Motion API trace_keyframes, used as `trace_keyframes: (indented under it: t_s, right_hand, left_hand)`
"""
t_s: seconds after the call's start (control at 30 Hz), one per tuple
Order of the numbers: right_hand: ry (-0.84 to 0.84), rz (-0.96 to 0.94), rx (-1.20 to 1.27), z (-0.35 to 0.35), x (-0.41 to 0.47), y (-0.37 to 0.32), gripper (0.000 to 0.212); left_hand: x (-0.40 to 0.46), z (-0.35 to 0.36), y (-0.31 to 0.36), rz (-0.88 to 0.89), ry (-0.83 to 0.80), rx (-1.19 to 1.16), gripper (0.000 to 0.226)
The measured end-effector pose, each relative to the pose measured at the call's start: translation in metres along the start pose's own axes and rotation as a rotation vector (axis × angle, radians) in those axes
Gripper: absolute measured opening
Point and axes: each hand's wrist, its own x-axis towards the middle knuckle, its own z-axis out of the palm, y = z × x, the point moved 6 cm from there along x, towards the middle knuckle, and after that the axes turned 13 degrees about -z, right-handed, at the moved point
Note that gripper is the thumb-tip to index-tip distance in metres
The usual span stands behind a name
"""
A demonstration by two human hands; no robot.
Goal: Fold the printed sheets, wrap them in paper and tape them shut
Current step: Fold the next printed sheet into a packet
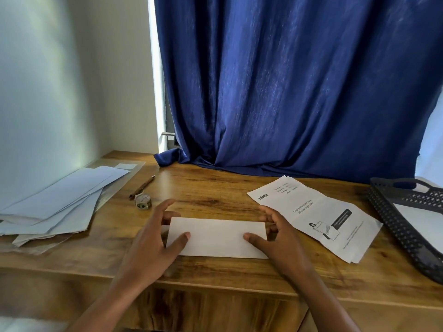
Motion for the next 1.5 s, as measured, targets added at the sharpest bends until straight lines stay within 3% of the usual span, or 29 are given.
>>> trace_keyframes:
  t_s: [0.13,0.23,0.4,0.5,0.6,0.77,0.97,1.07,1.2,1.33,1.5]
  right_hand:
    - [-0.065,0.009,-0.088,0.006,0.000,0.005,0.086]
    - [-0.094,-0.019,-0.181,0.008,-0.002,0.002,0.082]
    - [-0.112,-0.056,-0.234,0.007,-0.003,-0.004,0.070]
    - [-0.093,-0.169,-0.411,0.007,-0.007,-0.021,0.056]
    - [-0.211,-0.284,-0.578,0.026,-0.017,-0.047,0.052]
    - [-0.496,-0.335,-0.636,0.076,-0.028,-0.061,0.060]
    - [-0.598,-0.277,-0.654,0.079,-0.030,-0.047,0.068]
    - [-0.609,-0.200,-0.703,0.063,-0.030,-0.037,0.092]
    - [-0.573,-0.091,-0.718,0.033,-0.031,-0.020,0.073]
    - [-0.563,-0.075,-0.702,0.035,-0.032,-0.020,0.094]
    - [-0.475,-0.152,-0.807,0.038,-0.029,-0.027,0.087]
  left_hand:
    - [-0.005,0.008,-0.002,0.032,0.002,0.194,0.086]
    - [-0.007,0.016,0.003,0.103,-0.020,0.309,0.080]
    - [-0.003,0.023,0.000,0.161,-0.079,0.405,0.068]
    - [-0.004,0.026,0.004,0.190,-0.107,0.510,0.076]
    - [-0.008,0.034,0.015,0.253,-0.127,0.620,0.077]
    - [-0.022,0.064,0.028,0.271,-0.282,0.691,0.080]
    - [-0.019,0.066,0.026,0.237,-0.319,0.761,0.092]
    - [-0.018,0.061,0.019,0.173,-0.320,0.772,0.090]
    - [-0.014,0.042,0.002,0.071,-0.311,0.791,0.088]
    - [-0.015,0.039,-0.002,0.065,-0.296,0.797,0.087]
    - [-0.018,0.037,-0.003,0.094,-0.273,0.785,0.084]
